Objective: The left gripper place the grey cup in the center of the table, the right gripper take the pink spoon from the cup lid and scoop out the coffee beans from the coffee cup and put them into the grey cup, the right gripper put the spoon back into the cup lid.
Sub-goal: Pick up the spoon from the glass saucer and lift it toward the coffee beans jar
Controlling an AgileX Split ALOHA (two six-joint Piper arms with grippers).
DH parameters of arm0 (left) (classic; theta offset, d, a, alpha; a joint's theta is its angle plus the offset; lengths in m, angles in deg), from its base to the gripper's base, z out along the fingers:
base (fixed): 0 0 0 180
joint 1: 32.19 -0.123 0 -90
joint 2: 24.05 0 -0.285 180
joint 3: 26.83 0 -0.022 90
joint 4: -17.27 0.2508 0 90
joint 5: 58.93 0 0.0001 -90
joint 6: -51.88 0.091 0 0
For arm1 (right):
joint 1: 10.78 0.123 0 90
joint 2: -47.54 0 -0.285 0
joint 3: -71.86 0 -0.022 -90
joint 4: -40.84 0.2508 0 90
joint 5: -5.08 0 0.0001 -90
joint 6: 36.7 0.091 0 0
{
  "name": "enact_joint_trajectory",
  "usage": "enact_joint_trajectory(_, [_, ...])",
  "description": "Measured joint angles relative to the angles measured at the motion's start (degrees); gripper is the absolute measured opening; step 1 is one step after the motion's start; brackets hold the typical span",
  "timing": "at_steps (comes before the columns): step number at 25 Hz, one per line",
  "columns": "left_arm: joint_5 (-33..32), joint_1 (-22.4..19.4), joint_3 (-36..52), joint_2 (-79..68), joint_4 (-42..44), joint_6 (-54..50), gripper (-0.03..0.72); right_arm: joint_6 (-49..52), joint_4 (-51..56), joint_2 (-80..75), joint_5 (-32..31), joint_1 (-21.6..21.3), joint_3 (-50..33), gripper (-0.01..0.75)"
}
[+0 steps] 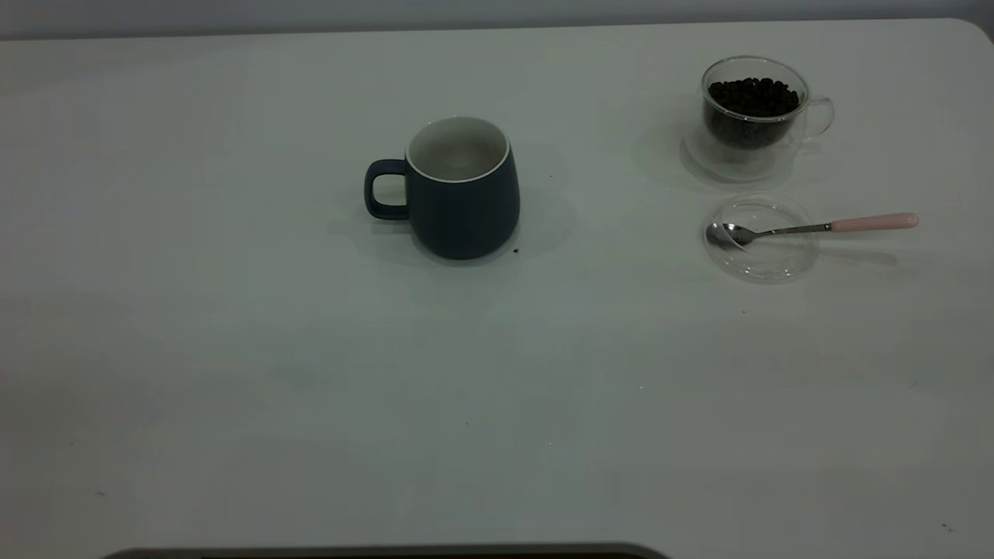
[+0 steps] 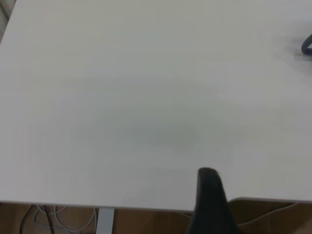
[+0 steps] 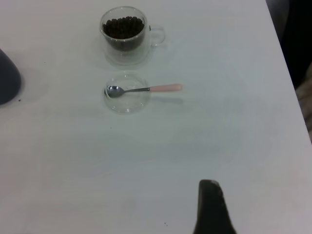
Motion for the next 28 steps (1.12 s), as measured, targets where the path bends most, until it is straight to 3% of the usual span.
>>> enact_joint_trajectory(14, [-0.08,0.0,0.0,0.0,0.0,0.0,0.567,-0.46,5.89,-0.38,1.15,0.0,0.05,0.536])
enact_joint_trajectory(21, [-0.12,0.0,0.0,0.0,0.0,0.0,0.567,-2.66,12.19,-13.76,10.99,0.0,0.1,0.559])
enact_joint_trajectory(28, [-0.12,0.0,0.0,0.0,0.0,0.0,0.567,-13.5,17.08,-40.02,26.8,0.0,0.89,0.588])
